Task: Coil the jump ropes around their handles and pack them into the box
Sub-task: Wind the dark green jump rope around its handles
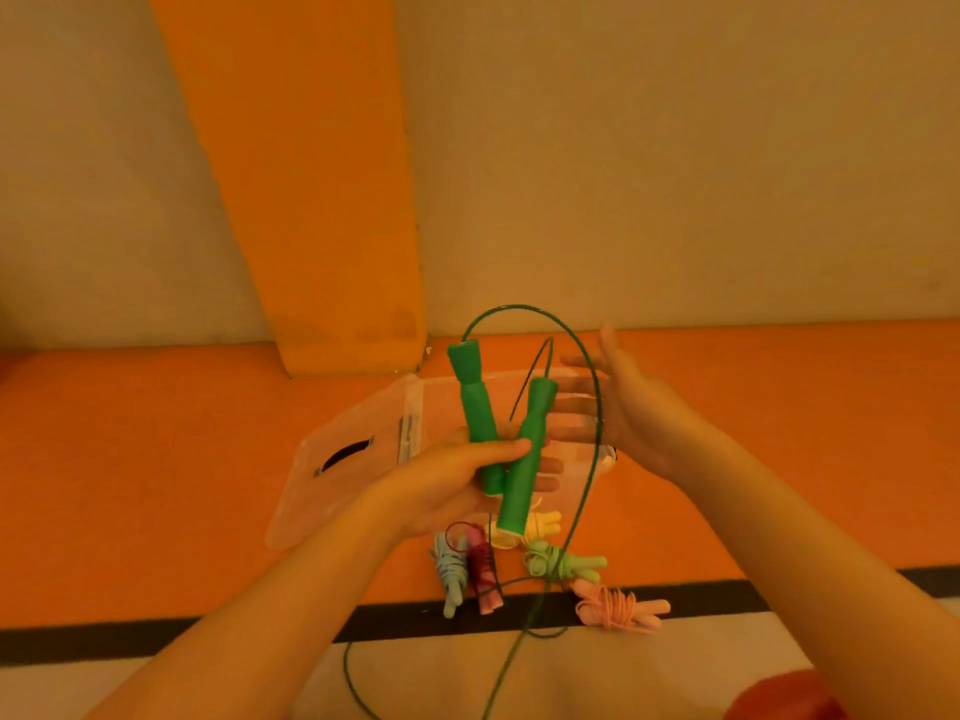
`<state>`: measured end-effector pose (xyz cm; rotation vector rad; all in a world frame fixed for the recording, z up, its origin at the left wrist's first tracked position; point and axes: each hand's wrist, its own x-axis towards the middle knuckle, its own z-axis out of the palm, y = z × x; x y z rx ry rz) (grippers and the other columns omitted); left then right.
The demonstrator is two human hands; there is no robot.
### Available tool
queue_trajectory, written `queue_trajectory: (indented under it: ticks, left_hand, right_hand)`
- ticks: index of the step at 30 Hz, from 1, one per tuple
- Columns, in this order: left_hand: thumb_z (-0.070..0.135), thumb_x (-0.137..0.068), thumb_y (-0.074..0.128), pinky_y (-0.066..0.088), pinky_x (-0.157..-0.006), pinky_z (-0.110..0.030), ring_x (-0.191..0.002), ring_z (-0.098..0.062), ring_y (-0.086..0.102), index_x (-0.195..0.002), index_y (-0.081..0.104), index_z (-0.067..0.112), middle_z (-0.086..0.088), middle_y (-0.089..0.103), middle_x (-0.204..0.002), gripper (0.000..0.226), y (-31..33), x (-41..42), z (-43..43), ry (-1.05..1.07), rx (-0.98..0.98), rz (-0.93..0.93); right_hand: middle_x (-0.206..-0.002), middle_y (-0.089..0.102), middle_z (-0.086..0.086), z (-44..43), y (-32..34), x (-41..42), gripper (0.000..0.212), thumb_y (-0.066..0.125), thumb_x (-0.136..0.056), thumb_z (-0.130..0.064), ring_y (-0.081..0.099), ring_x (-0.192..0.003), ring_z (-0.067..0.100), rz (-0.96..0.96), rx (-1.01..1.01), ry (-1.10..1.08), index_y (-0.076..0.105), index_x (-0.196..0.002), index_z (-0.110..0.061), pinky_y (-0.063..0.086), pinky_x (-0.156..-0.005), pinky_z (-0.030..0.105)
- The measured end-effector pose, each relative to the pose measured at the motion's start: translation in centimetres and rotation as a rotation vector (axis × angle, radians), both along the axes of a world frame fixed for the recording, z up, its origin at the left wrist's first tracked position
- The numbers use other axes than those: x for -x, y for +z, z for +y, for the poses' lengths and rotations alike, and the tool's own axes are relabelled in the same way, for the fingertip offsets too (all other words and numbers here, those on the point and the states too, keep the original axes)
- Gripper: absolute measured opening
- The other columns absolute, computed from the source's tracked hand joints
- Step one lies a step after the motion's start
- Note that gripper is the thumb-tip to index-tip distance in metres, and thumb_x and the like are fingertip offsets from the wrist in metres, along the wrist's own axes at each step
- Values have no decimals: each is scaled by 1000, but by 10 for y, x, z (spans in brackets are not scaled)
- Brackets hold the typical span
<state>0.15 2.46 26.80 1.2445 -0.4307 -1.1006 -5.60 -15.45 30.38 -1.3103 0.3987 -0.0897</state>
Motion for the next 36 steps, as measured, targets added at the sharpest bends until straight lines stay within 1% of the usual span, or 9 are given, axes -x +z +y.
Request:
queue_trajectory:
  ticks: [4,7,12,17,19,24,29,33,36]
  left_hand:
    - [24,-82,59,59,-73,-45,-89,-31,71,-124,54,14,-14,72,-98,44,4,-12,7,92,39,51]
    - [21,-85,62,54,-57,-34,-65,-20,62,-124,55,15,-7,64,-80,40,5,-10,8,102,126,121]
    - [-6,-77,60,48,-64,-26,-72,-16,55,-132,52,10,-5,62,-91,58,-1,-4,11,25,269,106]
    - [-3,-79,61,50,-67,-31,-76,-17,58,-119,56,10,-5,63,-93,43,-4,11,9,-71,227,143]
    - [4,-82,63,54,-62,-33,-70,-16,59,-120,50,13,-4,63,-88,42,-5,16,8,-90,223,195]
    - [21,-86,69,32,-43,-15,-56,-7,43,-113,51,16,1,50,-77,34,-9,15,5,-240,284,267]
    - [24,-94,58,17,-46,-20,-52,-3,37,-129,55,27,5,40,-71,35,-9,18,3,-327,324,301]
    - [30,-93,59,19,-45,-18,-49,0,40,-91,68,25,10,46,-64,11,-5,17,3,-373,323,283]
    - [28,-87,68,26,-42,-15,-46,-2,39,-80,62,22,7,44,-62,11,-5,18,3,-294,310,291]
  right_hand:
    - [-94,70,9,-3,4,8,33,47,-95,-42,67,-77,19,30,247,1,58,-109,-15,49,-59,28]
    - [-107,65,6,-7,2,8,25,58,-92,-29,64,-93,17,11,495,-76,55,-114,-19,49,-74,29]
    - [-137,42,-8,4,7,17,66,68,-86,-21,38,-129,5,-184,783,-67,34,-142,-28,32,-102,23]
    - [-137,32,-18,18,7,21,68,67,-86,-27,23,-129,-4,-305,1043,48,27,-140,-37,18,-103,13]
    - [-134,33,-24,20,4,19,64,67,-86,-34,25,-129,-4,-367,1074,101,30,-138,-37,20,-109,21]
    - [-129,46,-6,13,-2,10,48,57,-77,-53,42,-123,0,-409,898,51,43,-123,-43,41,-99,23]
    - [-111,55,-9,9,-4,10,34,38,-91,-49,52,-108,4,-385,713,99,54,-120,-40,39,-95,19]
    - [-84,59,-8,20,-13,9,46,23,-94,-57,54,-68,2,-353,380,154,51,-125,-38,47,-73,20]
    - [-88,54,4,25,-17,7,54,19,-90,-64,49,-58,2,-295,304,145,45,-132,-42,47,-65,20]
